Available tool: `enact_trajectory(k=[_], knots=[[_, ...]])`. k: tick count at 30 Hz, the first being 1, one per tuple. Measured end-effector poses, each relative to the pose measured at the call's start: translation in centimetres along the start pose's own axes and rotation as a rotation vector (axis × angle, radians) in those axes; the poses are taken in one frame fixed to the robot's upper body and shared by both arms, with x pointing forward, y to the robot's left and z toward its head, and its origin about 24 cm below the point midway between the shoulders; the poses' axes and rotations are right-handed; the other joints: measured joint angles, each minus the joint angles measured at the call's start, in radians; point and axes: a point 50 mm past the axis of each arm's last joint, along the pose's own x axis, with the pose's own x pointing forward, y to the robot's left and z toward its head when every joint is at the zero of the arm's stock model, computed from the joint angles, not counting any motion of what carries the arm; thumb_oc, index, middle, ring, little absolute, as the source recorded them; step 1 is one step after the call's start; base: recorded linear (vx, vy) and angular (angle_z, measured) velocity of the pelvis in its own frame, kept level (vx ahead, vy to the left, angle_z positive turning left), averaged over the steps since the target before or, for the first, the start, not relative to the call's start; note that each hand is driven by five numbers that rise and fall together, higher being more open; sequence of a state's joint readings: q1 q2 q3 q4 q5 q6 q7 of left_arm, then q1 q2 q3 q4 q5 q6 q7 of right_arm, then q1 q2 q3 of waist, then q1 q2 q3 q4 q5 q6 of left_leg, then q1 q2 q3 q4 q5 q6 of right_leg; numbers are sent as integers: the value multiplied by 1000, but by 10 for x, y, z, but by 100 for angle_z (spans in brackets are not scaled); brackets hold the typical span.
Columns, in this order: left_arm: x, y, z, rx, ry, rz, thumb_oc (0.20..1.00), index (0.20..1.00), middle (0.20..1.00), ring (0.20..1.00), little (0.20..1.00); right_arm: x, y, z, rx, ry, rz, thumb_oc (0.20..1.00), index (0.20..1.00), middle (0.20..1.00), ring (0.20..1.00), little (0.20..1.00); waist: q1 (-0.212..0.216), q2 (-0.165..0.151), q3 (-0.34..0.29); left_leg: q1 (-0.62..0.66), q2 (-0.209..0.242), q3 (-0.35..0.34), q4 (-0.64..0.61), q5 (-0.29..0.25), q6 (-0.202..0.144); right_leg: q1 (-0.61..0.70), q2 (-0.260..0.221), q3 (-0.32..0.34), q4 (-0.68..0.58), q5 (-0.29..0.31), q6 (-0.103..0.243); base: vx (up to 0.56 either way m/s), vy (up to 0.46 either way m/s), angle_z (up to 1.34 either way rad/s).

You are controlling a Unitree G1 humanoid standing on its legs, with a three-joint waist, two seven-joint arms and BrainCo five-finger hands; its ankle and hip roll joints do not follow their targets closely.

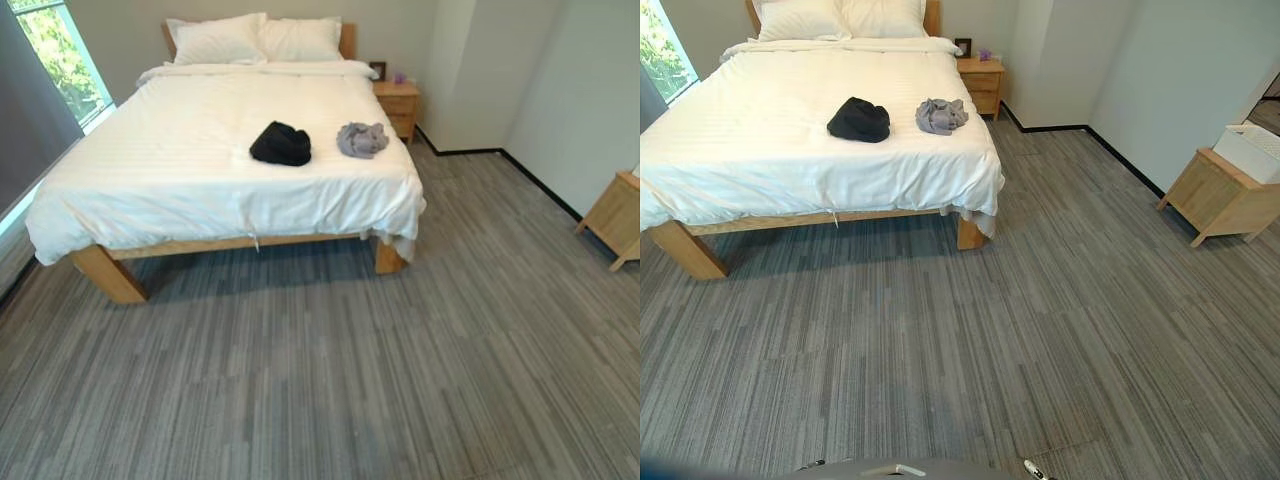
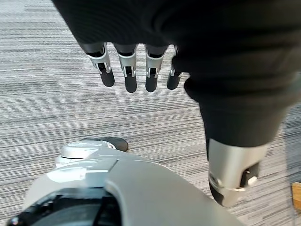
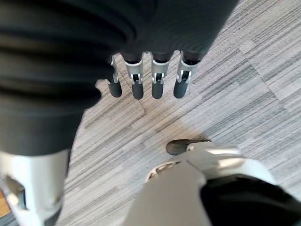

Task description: Pick up bed clothes into laundry basket.

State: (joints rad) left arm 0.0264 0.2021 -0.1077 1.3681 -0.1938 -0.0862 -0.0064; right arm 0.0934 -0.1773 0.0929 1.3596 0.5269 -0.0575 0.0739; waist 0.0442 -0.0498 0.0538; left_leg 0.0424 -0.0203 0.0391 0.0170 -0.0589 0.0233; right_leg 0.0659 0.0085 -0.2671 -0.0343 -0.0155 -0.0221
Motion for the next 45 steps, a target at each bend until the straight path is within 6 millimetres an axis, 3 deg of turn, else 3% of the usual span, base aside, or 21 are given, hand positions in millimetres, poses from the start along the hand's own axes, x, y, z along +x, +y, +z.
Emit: enact_trajectory(k=[5,8,9,12,14,15,16,18,20,23,28,32,36,41,45], knots=[[0,2,3,-5,-3,5,1000,1000,1000,1000,1000,0,-2,1,7,16,-15,1000,1000,1000,1000,1000,-3,-7,18,33,-3,1,-24,10,-1,32,1,0,-25,12,0,6,1,0],[3,0,26,51,-50,-12,1000,1000,1000,1000,1000,3,4,26,9,-16,-3,1000,1000,1000,1000,1000,-3,-6,17,39,-5,2,-30,14,5,35,1,1,-35,22,1,0,0,0],[4,-2,40,96,-91,-22,1000,1000,1000,1000,1000,4,9,40,9,-57,13,1000,1000,1000,1000,1000,-3,-5,17,38,-5,2,-31,17,5,34,1,1,-36,26,0,-52,19,-3],[-4,-9,104,174,-333,-51,1000,1000,1000,1000,1000,-6,38,116,-98,-335,140,1000,1000,1000,1000,1000,-9,4,17,39,-6,6,-31,23,10,33,1,6,-35,32,3,-45,11,-4],[-23,-14,152,162,-552,-82,1000,1000,1000,1000,1000,-37,64,171,-190,-601,252,1000,1000,1000,1000,1000,-13,15,23,42,-7,7,-38,27,9,33,1,7,-36,37,6,-37,9,-4],[-37,-15,167,172,-659,-97,1000,1000,1000,1000,1000,-59,75,190,-235,-734,314,1000,1000,1000,1000,1000,-14,20,26,51,-7,10,-53,37,9,33,2,15,-39,39,6,-13,3,-7],[-53,-13,180,180,-766,-109,1000,1000,1000,1000,1000,-80,81,203,-286,-851,363,1000,1000,1000,1000,1000,-14,23,25,56,-7,11,-68,44,7,34,3,16,-43,43,7,-9,3,-7],[-76,-7,198,172,-906,-116,1000,1000,1000,1000,1000,-101,81,221,-332,-963,388,1000,1000,1000,1000,1000,-9,23,22,72,-6,11,-79,45,7,54,6,18,-54,45,8,0,0,0],[-98,13,196,134,-993,-77,1000,1000,1000,1000,1000,-120,71,222,-425,-1027,355,1000,1000,1000,1000,1000,-8,24,28,83,-7,14,-94,45,7,61,7,26,-64,45,10,26,15,-4],[-95,27,190,61,-974,-9,1000,1000,1000,1000,1000,-119,67,219,-422,-1042,315,1000,1000,1000,1000,1000,-4,27,33,85,-8,15,-103,47,8,57,7,27,-66,44,12,7,7,-1],[-93,16,189,-12,-982,9,1000,1000,1000,1000,1000,-114,73,209,-440,-1068,261,1000,1000,1000,1000,1000,-1,31,61,81,-10,14,-103,48,8,51,4,26,-69,43,17,0,0,0],[-86,4,179,-93,-954,-4,1000,1000,1000,1000,1000,-85,73,176,-318,-925,259,1000,1000,1000,1000,1000,2,38,77,79,-12,13,-104,48,8,50,3,24,-66,42,18,8,4,0],[-81,0,171,-173,-915,-28,1000,1000,1000,1000,1000,-82,74,160,-332,-882,285,1000,1000,1000,1000,1000,-3,39,88,79,-13,12,-107,48,8,49,2,23,-66,42,19,19,14,0],[-80,-1,168,-203,-902,-26,1000,1000,1000,1000,1000,-86,75,170,-306,-906,293,1000,1000,1000,1000,1000,4,35,91,75,-18,9,-108,48,9,45,-3,23,-66,41,21,34,54,1],[-83,6,179,-224,-932,18,1000,1000,1000,1000,1000,-102,92,206,-298,-1026,307,1000,1000,1000,1000,1000,24,33,94,43,-23,25,-104,51,14,7,-8,37,-62,48,31,37,154,-12]])
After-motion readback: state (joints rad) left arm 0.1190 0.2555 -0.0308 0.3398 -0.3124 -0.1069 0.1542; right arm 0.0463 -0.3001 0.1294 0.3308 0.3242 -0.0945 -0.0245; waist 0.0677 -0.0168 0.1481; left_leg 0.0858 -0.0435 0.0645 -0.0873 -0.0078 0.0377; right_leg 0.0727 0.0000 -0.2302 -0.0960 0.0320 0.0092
